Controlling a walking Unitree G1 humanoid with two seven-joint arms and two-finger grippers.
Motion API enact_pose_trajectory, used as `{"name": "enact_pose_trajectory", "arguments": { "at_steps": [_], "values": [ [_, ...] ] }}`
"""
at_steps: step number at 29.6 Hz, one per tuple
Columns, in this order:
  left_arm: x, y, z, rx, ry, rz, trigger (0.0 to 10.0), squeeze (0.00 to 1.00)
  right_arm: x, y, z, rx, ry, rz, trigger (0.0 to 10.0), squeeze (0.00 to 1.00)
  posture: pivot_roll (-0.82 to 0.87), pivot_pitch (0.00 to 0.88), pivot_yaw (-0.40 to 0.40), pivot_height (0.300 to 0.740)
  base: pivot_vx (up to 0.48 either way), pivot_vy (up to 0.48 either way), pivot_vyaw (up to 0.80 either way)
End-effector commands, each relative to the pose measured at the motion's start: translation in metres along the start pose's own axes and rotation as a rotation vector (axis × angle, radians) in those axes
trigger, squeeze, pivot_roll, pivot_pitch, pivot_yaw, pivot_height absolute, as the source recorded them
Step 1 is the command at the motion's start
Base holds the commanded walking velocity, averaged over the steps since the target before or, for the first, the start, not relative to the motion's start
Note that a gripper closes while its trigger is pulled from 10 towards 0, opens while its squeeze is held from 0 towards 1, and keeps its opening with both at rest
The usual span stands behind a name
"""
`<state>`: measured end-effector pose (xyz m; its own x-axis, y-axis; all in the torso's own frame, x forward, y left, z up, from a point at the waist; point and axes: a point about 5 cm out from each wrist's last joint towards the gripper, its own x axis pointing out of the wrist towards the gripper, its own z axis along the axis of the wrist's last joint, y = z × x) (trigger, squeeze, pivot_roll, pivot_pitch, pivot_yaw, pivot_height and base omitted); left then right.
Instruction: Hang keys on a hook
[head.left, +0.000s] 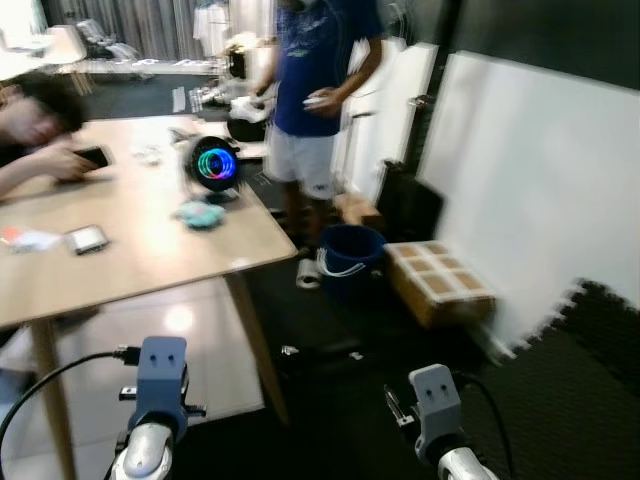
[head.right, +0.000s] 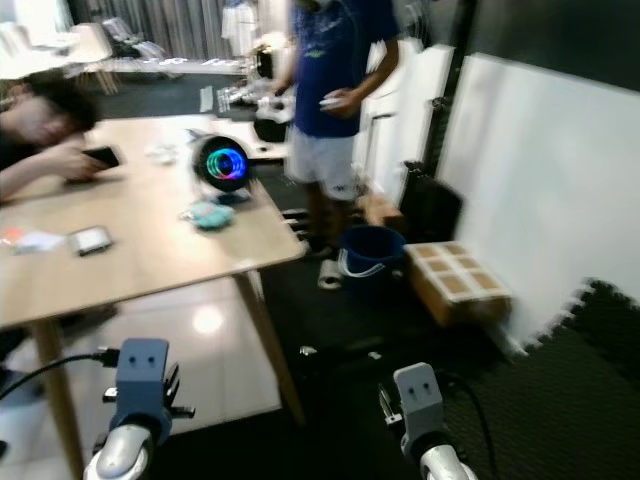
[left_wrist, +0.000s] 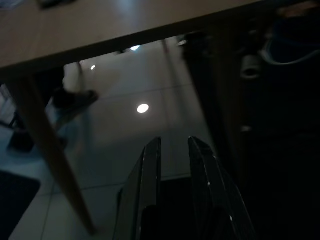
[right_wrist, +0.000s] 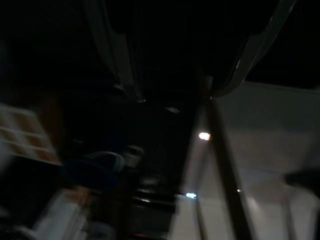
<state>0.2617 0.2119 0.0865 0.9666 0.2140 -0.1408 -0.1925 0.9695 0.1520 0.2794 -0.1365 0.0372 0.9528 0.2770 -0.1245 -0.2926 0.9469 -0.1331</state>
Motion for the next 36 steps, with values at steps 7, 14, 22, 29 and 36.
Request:
{"name": "enact_pose_trajectory", "arguments": {
  "at_steps": [7, 14, 22, 29, 36],
  "values": [
    [0.001, -0.004, -0.001, 0.022, 0.005, -0.016, 10.0, 0.00, -0.006, -0.010, -0.006, -0.008, 0.024, -0.029, 10.0, 0.00, 0.10, 0.061, -0.023, 0.740, 0.480, 0.000, 0.00],
    [0.000, -0.004, -0.002, 0.020, 0.007, -0.014, 10.0, 0.00, -0.006, -0.009, -0.007, -0.008, 0.026, -0.030, 10.0, 0.00, 0.10, 0.063, -0.022, 0.740, 0.446, 0.000, 0.00],
    [0.001, -0.002, -0.004, -0.008, 0.027, 0.009, 10.0, 0.00, -0.006, -0.010, -0.007, -0.008, 0.025, -0.029, 10.0, 0.00, 0.10, 0.064, -0.022, 0.740, 0.180, 0.000, 0.00],
    [0.000, 0.004, -0.006, -0.001, 0.027, 0.028, 10.0, 0.00, -0.006, -0.009, -0.007, -0.010, 0.024, -0.027, 10.0, 0.00, 0.10, 0.065, -0.023, 0.740, 0.000, 0.000, 0.00],
    [-0.005, 0.011, -0.013, 0.019, 0.046, 0.039, 10.0, 0.00, -0.006, -0.009, -0.006, -0.014, 0.021, -0.024, 10.0, 0.00, 0.11, 0.066, -0.024, 0.740, 0.000, 0.000, 0.00]
  ]
}}
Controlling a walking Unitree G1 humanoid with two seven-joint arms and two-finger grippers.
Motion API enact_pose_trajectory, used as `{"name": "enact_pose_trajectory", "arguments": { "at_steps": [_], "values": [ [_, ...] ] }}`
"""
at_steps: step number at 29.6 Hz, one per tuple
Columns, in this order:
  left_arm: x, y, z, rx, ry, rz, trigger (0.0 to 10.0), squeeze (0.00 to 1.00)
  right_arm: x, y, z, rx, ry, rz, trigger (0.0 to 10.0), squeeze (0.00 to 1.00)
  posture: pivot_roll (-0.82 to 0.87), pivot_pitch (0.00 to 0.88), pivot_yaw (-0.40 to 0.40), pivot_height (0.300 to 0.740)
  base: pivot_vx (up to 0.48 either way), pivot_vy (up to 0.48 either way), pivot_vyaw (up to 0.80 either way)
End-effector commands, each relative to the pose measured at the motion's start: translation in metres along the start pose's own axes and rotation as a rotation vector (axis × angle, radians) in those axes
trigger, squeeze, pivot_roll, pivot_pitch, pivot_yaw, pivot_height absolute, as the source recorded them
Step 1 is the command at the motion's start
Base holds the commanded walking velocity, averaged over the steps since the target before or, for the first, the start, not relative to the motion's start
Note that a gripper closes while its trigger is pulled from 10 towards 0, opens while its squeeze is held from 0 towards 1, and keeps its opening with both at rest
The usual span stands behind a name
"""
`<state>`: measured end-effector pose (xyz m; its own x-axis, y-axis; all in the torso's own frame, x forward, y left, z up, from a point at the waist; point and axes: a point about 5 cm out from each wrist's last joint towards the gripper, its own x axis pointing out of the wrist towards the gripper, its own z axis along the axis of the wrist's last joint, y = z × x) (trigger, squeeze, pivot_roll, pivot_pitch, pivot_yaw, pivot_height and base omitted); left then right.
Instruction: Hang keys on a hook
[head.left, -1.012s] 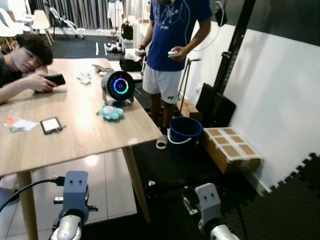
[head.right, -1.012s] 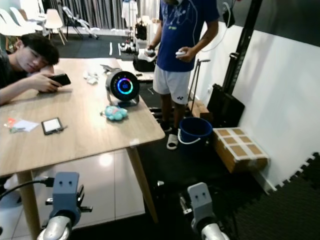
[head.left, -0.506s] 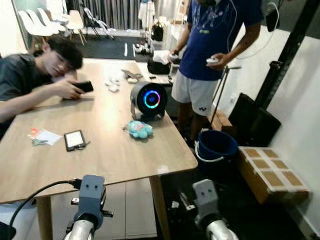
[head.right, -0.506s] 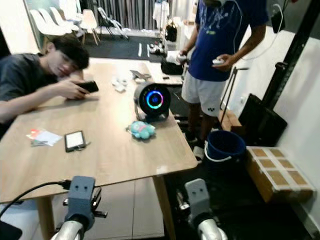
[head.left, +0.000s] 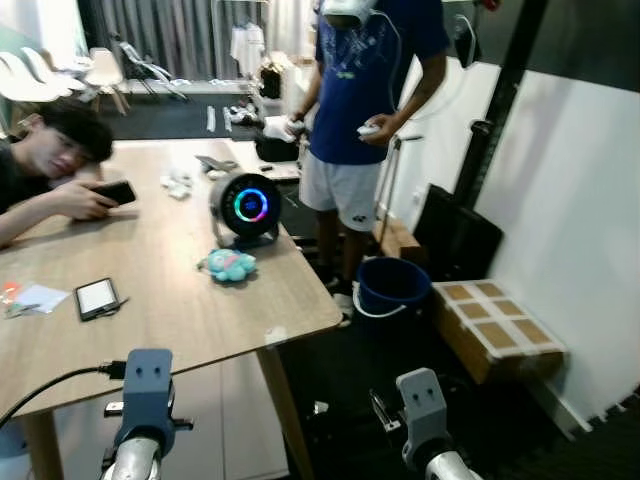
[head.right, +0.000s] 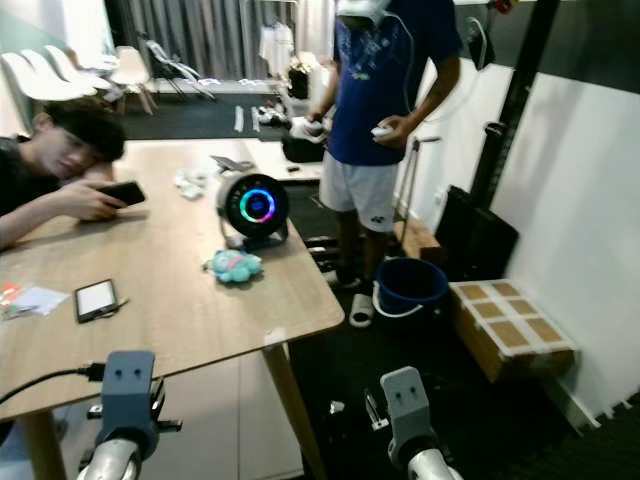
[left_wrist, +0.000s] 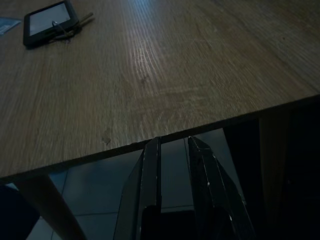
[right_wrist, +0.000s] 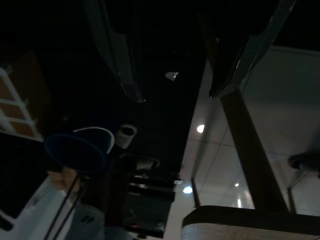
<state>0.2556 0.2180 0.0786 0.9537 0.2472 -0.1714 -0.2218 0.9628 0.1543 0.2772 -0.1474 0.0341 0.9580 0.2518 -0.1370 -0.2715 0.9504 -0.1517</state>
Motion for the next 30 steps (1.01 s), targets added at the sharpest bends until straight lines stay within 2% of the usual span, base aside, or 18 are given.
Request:
{"name": "enact_pose_trajectory", "arguments": {
  "at_steps": [1, 7, 8, 16, 17, 18, 21, 23, 24, 25, 28, 30],
  "values": [
    [-0.001, 0.006, -0.004, 0.021, 0.011, 0.014, 10.0, 0.00, -0.001, 0.001, -0.001, 0.002, 0.004, 0.000, 10.0, 0.00, 0.11, 0.066, -0.024, 0.740, 0.000, 0.000, 0.00],
    [0.000, 0.012, 0.001, -0.023, -0.002, 0.048, 10.0, 0.00, 0.001, 0.002, 0.006, -0.044, -0.030, 0.023, 10.0, 0.00, 0.11, 0.068, -0.026, 0.740, 0.000, 0.000, 0.00],
    [0.002, 0.017, 0.007, -0.071, -0.022, 0.068, 10.0, 0.00, 0.003, 0.001, 0.016, -0.064, -0.074, 0.024, 10.0, 0.00, 0.11, 0.068, -0.026, 0.740, 0.000, 0.000, 0.00],
    [0.008, 0.031, 0.033, -0.093, -0.145, 0.120, 10.0, 0.00, 0.013, -0.013, 0.049, -0.068, -0.191, -0.025, 10.0, 0.00, 0.10, 0.068, -0.026, 0.740, 0.000, 0.000, 0.00],
    [0.008, 0.031, 0.033, -0.093, -0.145, 0.120, 10.0, 0.00, 0.013, -0.013, 0.049, -0.068, -0.191, -0.025, 10.0, 0.00, 0.10, 0.068, -0.026, 0.740, 0.000, 0.000, 0.00],
    [0.009, 0.031, 0.045, -0.116, -0.190, 0.114, 10.0, 0.00, 0.016, -0.019, 0.060, -0.074, -0.230, -0.047, 10.0, 0.00, 0.10, 0.068, -0.026, 0.740, 0.000, 0.000, 0.00],
    [0.009, 0.030, 0.049, -0.127, -0.204, 0.107, 10.0, 0.00, 0.016, -0.021, 0.064, -0.077, -0.244, -0.053, 10.0, 0.00, 0.10, 0.068, -0.026, 0.740, 0.000, 0.000, 0.00],
    [0.009, 0.030, 0.062, -0.145, -0.244, 0.097, 10.0, 0.00, 0.018, -0.027, 0.081, -0.084, -0.299, -0.074, 10.0, 0.00, 0.10, 0.069, -0.026, 0.740, 0.000, 0.000, 0.00],
    [0.009, 0.030, 0.062, -0.145, -0.244, 0.097, 10.0, 0.00, 0.018, -0.027, 0.081, -0.084, -0.299, -0.074, 10.0, 0.00, 0.10, 0.069, -0.026, 0.740, 0.000, 0.000, 0.00],
    [0.011, 0.029, 0.076, -0.139, -0.285, 0.085, 10.0, 0.00, 0.020, -0.033, 0.097, -0.089, -0.348, -0.095, 10.0, 0.00, 0.10, 0.068, -0.025, 0.740, 0.000, 0.000, 0.00],
    [0.012, 0.027, 0.086, -0.099, -0.300, 0.075, 10.0, 0.00, 0.020, -0.037, 0.107, -0.097, -0.381, -0.108, 10.0, 0.00, 0.10, 0.069, -0.025, 0.740, 0.000, 0.000, 0.00],
    [0.012, 0.011, 0.107, 0.027, -0.354, 0.005, 10.0, 0.00, 0.020, -0.038, 0.118, -0.095, -0.414, -0.109, 10.0, 0.00, 0.09, 0.072, -0.026, 0.740, 0.000, 0.000, 0.00]
  ]
}}
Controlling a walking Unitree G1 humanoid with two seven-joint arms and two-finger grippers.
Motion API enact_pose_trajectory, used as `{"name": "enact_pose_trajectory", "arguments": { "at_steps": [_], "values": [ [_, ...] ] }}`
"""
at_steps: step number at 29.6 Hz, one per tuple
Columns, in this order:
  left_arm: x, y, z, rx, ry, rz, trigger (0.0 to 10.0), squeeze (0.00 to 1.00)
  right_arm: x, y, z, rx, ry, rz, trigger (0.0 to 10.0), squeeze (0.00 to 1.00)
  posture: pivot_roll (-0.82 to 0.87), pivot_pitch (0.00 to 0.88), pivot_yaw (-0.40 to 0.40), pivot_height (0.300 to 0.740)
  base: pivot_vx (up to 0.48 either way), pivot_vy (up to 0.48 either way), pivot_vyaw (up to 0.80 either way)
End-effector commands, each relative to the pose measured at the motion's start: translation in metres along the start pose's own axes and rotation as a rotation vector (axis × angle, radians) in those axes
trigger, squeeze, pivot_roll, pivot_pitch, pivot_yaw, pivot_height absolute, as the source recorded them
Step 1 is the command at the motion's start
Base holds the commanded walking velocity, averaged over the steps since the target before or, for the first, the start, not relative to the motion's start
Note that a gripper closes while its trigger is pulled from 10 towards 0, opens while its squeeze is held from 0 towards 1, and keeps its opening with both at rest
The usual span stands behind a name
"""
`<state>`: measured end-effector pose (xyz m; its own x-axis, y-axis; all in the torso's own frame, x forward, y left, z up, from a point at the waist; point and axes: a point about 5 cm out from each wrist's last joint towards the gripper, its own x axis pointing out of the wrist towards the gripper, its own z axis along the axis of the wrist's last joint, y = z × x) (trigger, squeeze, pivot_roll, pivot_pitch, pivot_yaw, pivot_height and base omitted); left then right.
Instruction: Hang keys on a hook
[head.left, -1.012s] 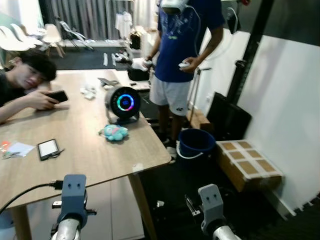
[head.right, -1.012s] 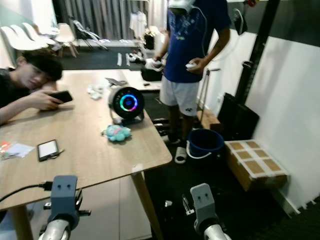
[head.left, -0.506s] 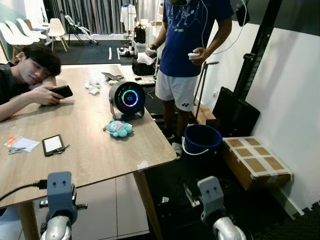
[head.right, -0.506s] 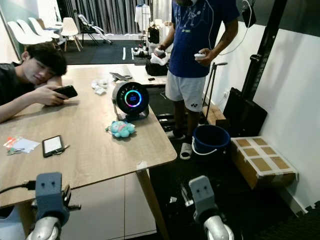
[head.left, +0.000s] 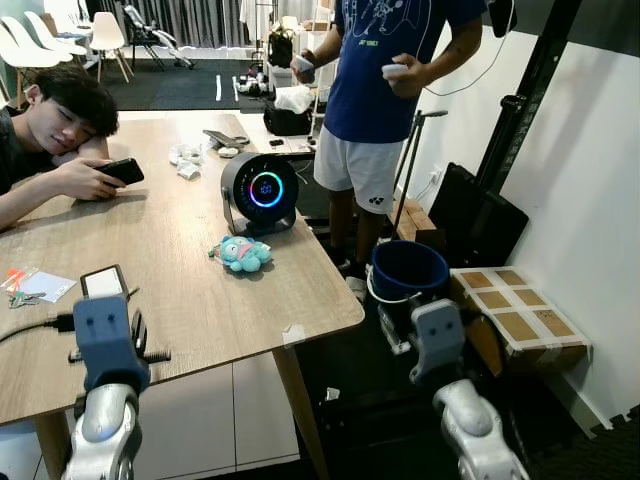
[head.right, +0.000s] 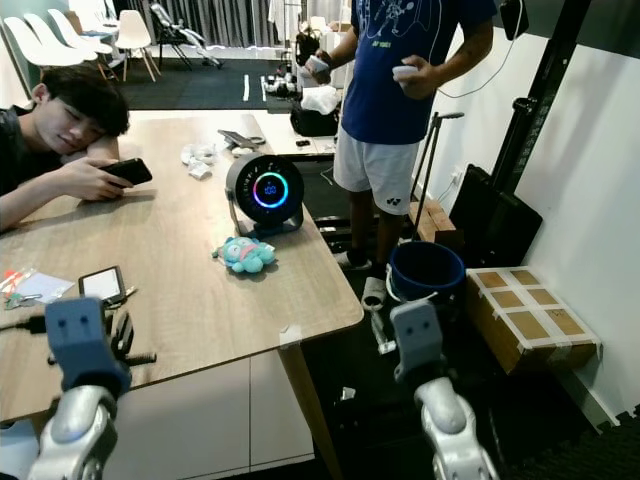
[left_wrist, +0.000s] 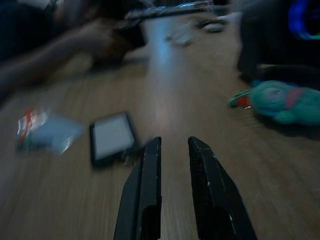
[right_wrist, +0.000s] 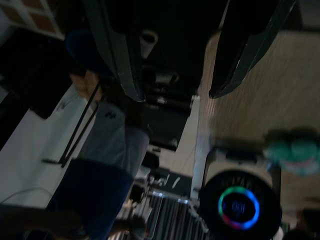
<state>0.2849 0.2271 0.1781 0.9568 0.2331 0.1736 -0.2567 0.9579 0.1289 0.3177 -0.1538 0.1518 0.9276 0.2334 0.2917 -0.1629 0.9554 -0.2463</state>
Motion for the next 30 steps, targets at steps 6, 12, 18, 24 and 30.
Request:
{"name": "enact_pose_trajectory", "arguments": {
  "at_steps": [6, 12, 18, 24, 30],
  "values": [
    [0.001, -0.047, 0.042, 0.074, -0.159, -0.279, 10.0, 0.00, 0.006, 0.005, 0.009, 0.049, -0.018, 0.025, 10.0, 0.00, 0.10, 0.073, -0.027, 0.740, 0.000, 0.000, 0.00],
    [0.005, -0.092, 0.072, -0.040, -0.220, -0.450, 10.0, 0.00, 0.016, 0.032, 0.018, 0.188, -0.031, 0.083, 10.0, 0.00, 0.10, 0.070, -0.037, 0.740, 0.000, 0.000, 0.00],
    [-0.001, -0.123, 0.070, -0.009, -0.171, -0.513, 10.0, 0.00, 0.015, 0.049, 0.014, 0.207, -0.006, 0.129, 10.0, 0.00, 0.10, 0.065, -0.035, 0.740, 0.000, 0.000, 0.00],
    [-0.003, -0.110, 0.052, 0.018, -0.107, -0.440, 10.0, 0.00, 0.009, 0.047, 0.006, 0.210, 0.028, 0.127, 10.0, 0.00, 0.10, 0.066, -0.035, 0.740, 0.000, 0.000, 0.00],
    [-0.002, -0.097, 0.048, 0.030, -0.094, -0.373, 10.0, 0.00, 0.009, 0.051, 0.006, 0.222, 0.033, 0.141, 10.0, 0.00, 0.11, 0.066, -0.044, 0.740, 0.000, 0.000, 0.00]
  ]
}}
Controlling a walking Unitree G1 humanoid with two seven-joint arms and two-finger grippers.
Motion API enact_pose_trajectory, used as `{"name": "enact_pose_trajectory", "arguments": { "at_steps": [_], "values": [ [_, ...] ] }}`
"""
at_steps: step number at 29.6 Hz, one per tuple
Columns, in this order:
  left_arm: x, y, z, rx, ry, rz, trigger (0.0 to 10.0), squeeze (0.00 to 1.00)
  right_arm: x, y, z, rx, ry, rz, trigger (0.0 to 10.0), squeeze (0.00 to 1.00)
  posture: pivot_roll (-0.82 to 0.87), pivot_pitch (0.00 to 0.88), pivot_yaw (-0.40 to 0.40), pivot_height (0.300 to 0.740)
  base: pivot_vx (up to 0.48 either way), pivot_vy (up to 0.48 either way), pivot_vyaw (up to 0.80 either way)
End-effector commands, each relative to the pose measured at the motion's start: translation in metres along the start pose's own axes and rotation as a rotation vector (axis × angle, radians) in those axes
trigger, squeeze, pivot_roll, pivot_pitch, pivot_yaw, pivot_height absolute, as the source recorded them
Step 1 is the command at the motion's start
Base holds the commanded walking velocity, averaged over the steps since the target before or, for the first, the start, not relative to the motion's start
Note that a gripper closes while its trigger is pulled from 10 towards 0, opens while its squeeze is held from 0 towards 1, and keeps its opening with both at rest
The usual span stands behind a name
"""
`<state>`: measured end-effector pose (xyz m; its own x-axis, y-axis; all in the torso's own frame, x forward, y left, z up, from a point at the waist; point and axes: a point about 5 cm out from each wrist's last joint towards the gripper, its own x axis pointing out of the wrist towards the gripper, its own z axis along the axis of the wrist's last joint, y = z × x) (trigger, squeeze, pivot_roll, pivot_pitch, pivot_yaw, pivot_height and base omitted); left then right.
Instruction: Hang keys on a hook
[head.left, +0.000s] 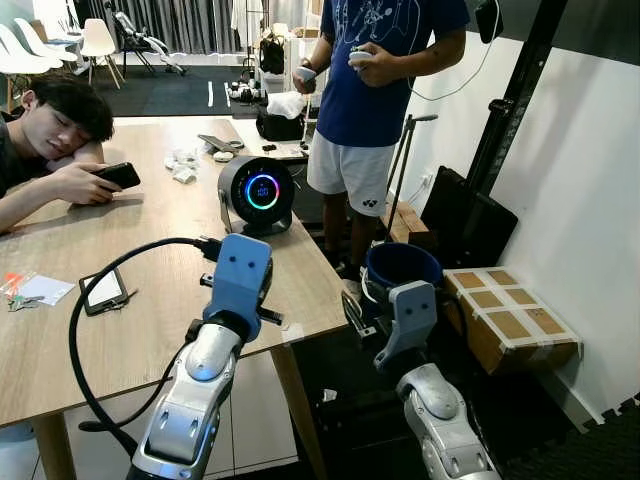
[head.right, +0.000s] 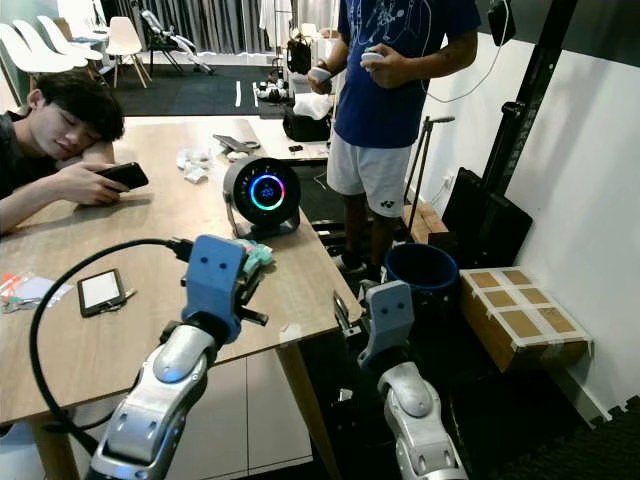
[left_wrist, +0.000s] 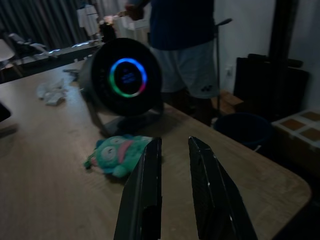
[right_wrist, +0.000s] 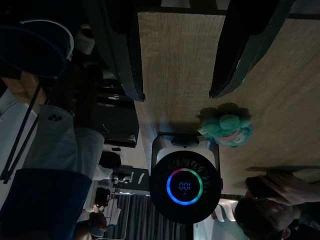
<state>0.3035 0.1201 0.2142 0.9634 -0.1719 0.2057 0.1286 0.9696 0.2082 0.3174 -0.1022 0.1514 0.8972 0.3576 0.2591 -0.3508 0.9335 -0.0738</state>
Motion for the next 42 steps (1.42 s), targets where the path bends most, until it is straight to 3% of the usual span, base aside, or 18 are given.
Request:
{"name": "enact_pose_trajectory", "arguments": {
  "at_steps": [1, 33, 42],
  "values": [
    [-0.0032, 0.0058, -0.0019, 0.030, 0.013, 0.028, 10.0, 0.00, -0.0015, 0.0023, -0.0044, 0.000, 0.024, 0.010, 10.0, 0.00, 0.11, 0.067, -0.045, 0.740, 0.000, 0.000, 0.00],
    [-0.0011, 0.0130, 0.0033, 0.017, -0.020, 0.106, 10.0, 0.00, -0.0006, 0.0022, -0.0061, -0.035, 0.036, 0.016, 10.0, 0.00, 0.11, 0.064, -0.045, 0.740, 0.000, 0.000, 0.00],
    [-0.0012, 0.0124, 0.0034, 0.017, -0.018, 0.103, 10.0, 0.00, -0.0006, 0.0035, -0.0070, -0.038, 0.039, 0.021, 10.0, 0.00, 0.12, 0.065, -0.043, 0.740, 0.000, 0.000, 0.73]
  ]
}}
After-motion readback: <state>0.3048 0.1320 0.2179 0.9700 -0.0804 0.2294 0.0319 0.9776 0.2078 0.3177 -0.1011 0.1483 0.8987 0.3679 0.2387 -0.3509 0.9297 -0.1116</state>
